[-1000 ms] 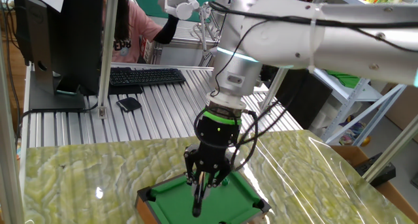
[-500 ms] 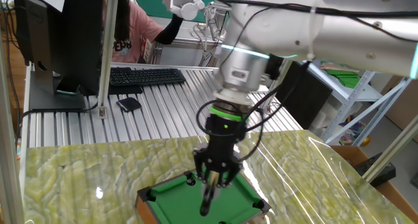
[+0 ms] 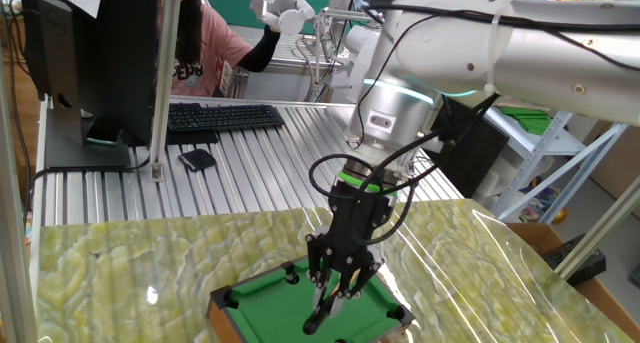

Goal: Hit the pool ball

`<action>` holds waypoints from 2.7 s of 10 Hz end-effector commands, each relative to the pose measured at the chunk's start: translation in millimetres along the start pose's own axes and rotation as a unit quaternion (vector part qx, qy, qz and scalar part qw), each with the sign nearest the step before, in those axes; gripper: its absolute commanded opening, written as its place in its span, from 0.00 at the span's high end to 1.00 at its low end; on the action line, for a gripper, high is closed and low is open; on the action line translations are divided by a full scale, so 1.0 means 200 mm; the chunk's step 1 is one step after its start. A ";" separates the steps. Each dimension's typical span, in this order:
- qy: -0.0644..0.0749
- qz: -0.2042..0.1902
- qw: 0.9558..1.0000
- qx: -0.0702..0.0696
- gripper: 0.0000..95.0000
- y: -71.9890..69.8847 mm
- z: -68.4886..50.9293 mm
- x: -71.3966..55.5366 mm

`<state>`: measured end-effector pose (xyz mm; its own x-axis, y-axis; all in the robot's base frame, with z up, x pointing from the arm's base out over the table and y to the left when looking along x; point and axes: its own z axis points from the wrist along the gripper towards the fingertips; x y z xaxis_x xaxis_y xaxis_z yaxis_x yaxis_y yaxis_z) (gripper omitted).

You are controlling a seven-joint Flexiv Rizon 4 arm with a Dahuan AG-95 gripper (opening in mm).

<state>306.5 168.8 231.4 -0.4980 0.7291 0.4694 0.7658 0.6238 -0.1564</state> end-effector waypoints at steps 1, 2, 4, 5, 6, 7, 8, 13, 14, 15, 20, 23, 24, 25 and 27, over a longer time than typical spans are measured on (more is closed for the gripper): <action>-0.003 -0.006 1.000 -0.001 1.00 0.00 0.02 0.01; -0.004 -0.008 1.000 -0.001 1.00 0.00 0.02 0.01; -0.006 -0.017 1.000 -0.002 1.00 0.00 0.02 0.01; -0.006 -0.021 1.000 -0.004 1.00 0.00 0.02 0.01; -0.004 -0.027 1.000 -0.005 1.00 0.00 0.02 0.01; -0.004 -0.032 0.999 -0.005 1.00 0.00 0.02 0.01; -0.003 -0.034 0.999 -0.005 1.00 0.00 0.02 0.01; -0.001 -0.031 1.000 -0.003 1.00 0.00 0.01 -0.03; -0.003 -0.031 0.999 -0.003 1.00 0.00 0.01 -0.03; -0.004 -0.031 1.000 -0.003 1.00 0.00 0.01 -0.03; -0.004 -0.036 0.999 -0.003 1.00 0.00 0.01 -0.03; -0.001 -0.042 0.999 -0.003 1.00 0.00 0.01 -0.03; 0.000 -0.042 0.999 -0.002 1.00 0.00 0.01 -0.03; 0.000 -0.039 0.999 -0.002 1.00 0.00 0.01 -0.03; -0.002 -0.034 0.999 -0.001 1.00 0.00 0.01 -0.03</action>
<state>308.5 165.8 226.9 -0.5507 0.6857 0.4759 0.7309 0.6715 -0.1218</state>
